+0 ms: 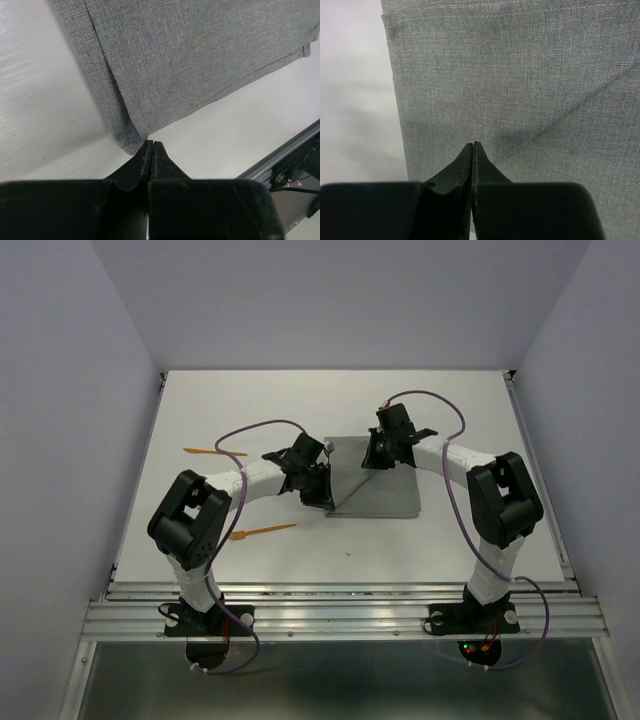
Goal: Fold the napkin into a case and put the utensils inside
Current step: Smooth out the upper triangle-folded napkin at the center of the board.
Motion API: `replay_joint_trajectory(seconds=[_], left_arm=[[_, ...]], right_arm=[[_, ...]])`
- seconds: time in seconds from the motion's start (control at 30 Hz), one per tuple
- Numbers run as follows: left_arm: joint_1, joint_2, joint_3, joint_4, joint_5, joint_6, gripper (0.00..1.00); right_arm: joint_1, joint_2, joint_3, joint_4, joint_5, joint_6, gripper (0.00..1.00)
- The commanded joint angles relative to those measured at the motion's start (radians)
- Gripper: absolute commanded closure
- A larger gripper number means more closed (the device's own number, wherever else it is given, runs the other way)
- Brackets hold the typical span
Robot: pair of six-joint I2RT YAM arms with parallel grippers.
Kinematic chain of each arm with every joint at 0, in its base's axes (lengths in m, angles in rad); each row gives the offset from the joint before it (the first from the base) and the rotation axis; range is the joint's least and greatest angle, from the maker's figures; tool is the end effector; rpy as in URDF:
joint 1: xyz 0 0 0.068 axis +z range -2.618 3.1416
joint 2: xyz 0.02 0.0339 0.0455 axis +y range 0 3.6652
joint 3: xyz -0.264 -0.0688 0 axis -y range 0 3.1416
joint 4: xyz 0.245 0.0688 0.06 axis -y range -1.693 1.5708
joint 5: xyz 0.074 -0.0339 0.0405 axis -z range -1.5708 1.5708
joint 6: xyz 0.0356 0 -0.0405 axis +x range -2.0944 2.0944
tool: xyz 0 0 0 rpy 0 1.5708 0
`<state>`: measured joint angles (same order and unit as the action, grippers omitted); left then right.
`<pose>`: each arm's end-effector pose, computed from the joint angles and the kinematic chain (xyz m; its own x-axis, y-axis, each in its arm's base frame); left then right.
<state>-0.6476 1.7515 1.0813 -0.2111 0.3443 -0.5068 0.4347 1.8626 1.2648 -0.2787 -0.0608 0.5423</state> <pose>0.2839 -0.2298 0.1851 -0.8968 0.1054 -0.4298 0.3475 0.7690 -0.5365 0.3640 0.1714 0.1939 -0.8322 0.1816 -0.5239 -0.0305 0.9284 0.3702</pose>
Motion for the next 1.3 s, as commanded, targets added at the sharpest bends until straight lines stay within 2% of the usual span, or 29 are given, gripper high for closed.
replay_joint_trajectory(seconds=[0.0,0.27,0.37,0.5,0.63,1.03,1.27], left_arm=[[-0.004,0.014,-0.012,0.013,0.004,0.014,1.00],[-0.004,0.020,-0.012,0.001,-0.045,0.016,1.00],[-0.003,0.016,0.003,-0.011,-0.053,0.021,1.00],[-0.004,-0.004,0.028,-0.030,-0.056,0.028,1.00],[-0.004,-0.029,0.074,-0.053,-0.056,0.031,1.00],[-0.003,0.005,0.146,-0.063,-0.057,0.031,1.00],[0.000,0.037,0.138,-0.056,-0.053,0.033,1.00]], right_arm=[[-0.008,0.030,0.013,0.032,0.013,0.013,0.99],[-0.008,0.116,0.050,-0.004,0.056,0.005,0.99],[-0.008,0.098,0.051,-0.007,0.056,0.002,0.99],[-0.008,0.012,0.044,0.007,0.191,0.008,0.99],[-0.046,-0.023,0.073,0.003,0.245,-0.021,0.99],[-0.162,0.165,0.231,-0.040,0.228,-0.071,0.99],[-0.192,0.273,0.307,-0.051,0.292,-0.084,0.99]])
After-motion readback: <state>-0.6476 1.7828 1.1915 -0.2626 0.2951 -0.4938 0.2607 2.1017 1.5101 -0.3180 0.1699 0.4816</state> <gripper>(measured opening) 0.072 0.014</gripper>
